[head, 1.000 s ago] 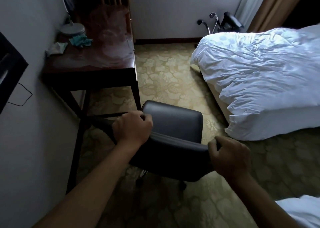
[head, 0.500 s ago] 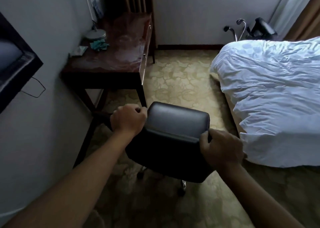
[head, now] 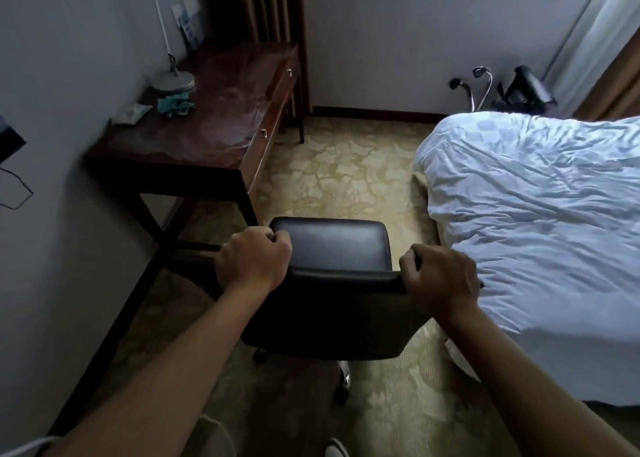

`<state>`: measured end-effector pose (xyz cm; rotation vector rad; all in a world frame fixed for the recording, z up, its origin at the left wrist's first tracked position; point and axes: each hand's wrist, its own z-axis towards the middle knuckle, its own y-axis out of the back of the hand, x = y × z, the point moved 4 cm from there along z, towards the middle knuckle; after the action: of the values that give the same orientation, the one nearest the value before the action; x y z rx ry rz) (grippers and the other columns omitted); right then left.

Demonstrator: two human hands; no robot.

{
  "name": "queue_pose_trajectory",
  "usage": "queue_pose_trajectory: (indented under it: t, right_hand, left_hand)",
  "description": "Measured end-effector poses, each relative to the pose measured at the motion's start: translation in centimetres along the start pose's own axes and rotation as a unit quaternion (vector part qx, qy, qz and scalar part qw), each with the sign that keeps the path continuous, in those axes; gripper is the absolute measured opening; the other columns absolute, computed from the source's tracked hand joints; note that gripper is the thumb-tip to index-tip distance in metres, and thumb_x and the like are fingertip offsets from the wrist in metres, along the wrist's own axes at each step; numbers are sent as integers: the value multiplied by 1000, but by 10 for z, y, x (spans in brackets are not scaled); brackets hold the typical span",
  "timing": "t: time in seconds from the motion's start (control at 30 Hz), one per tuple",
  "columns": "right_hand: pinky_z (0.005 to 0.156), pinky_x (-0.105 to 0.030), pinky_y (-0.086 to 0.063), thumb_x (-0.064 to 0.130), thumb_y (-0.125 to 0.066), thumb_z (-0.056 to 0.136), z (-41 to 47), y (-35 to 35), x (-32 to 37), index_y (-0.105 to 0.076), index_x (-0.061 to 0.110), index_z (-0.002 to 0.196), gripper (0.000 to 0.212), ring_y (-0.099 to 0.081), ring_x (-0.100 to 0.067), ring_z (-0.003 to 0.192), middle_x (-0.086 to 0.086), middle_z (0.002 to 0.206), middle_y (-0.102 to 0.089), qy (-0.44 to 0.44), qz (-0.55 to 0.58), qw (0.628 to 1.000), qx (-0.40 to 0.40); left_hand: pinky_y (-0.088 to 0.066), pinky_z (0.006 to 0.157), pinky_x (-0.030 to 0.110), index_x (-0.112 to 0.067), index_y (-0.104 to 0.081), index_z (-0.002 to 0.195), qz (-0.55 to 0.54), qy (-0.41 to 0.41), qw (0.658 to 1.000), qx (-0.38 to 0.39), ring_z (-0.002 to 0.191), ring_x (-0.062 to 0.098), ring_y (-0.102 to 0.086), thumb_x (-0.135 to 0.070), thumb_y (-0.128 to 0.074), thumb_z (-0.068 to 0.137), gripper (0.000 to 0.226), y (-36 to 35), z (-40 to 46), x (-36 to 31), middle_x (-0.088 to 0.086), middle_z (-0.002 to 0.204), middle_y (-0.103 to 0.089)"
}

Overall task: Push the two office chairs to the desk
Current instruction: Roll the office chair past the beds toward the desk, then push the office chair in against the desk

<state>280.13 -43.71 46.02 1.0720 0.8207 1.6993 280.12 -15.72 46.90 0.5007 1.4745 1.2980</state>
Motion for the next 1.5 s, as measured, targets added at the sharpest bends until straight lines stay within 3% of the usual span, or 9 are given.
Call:
queue_pose_trajectory:
  t: [0.23,0.37,0.47,0.6,0.73,0.87,1.07,1.3,1.5]
  right_hand:
    - [51,-34,-39,28,-43,83,79,-7,-75,-57,9,57,34,-54,-29,52,-8,56,-58,4,5,998,55]
    - [74,-40,-38,35,-26,81,144,-15,-103,-71,10,83,51,-54,-35,90,-14,91,-66,22,-104,991,84]
    - [82,-41,-35,35,-29,78,172,-20,-134,-71,12,87,49,-50,-35,102,-14,101,-63,-44,-130,985,101]
    - [78,-35,-28,37,-15,76,214,-35,-167,-69,13,93,61,-49,-31,101,-11,101,-61,0,-111,983,148]
    - [63,-33,-32,36,-32,75,267,-51,-202,-61,17,67,36,-51,-21,79,2,74,-58,9,-11,990,143]
    - [50,-29,-23,35,-34,76,321,-60,-236,-51,13,58,33,-45,-22,62,6,56,-45,64,4,989,135]
    - [67,-33,-26,33,-31,76,408,-90,-288,-59,15,63,36,-44,-21,74,-3,73,-61,161,5,969,187]
    - [68,-36,-28,27,-26,74,509,-115,-328,-48,6,57,36,-39,-26,69,-1,57,-43,169,15,966,196]
    - [81,-38,-35,33,-26,80,558,-129,-321,-56,11,66,40,-48,-23,77,-2,71,-57,223,-21,944,244]
  left_hand:
    - [-26,53,29,-21,-59,69,99,-46,989,98,55,17,-41,-48,-37,82,37,-70,39,-71,-5,64,-49]
    - [-31,62,35,-23,-59,81,94,-44,977,186,66,20,-43,-54,-35,83,39,-87,68,-115,-3,75,-51]
    - [-34,66,35,-25,-59,83,93,-63,976,187,74,22,-48,-55,-35,84,39,-100,75,-144,-2,84,-58]
    - [-33,65,35,-28,-60,80,81,-73,976,187,77,20,-47,-61,-31,83,44,-119,89,-182,-4,84,-55]
    - [-34,70,36,-33,-60,82,67,-70,974,206,84,16,-48,-75,-22,80,57,-141,108,-212,-8,88,-52]
    - [-36,72,37,-34,-60,84,57,-42,973,220,85,16,-51,-77,-23,80,57,-167,129,-257,-10,88,-56]
    - [-45,69,33,-36,-57,82,-14,-49,988,143,78,7,-54,-85,-24,78,59,-190,137,-332,-17,82,-54]
    - [-56,71,32,-36,-65,105,-26,-108,989,101,80,8,-61,-77,-56,73,53,-228,176,-416,-13,91,-60]
    - [-51,63,27,-31,-67,106,-11,-68,996,64,76,11,-61,-84,-42,75,67,-258,212,-458,-9,88,-61]
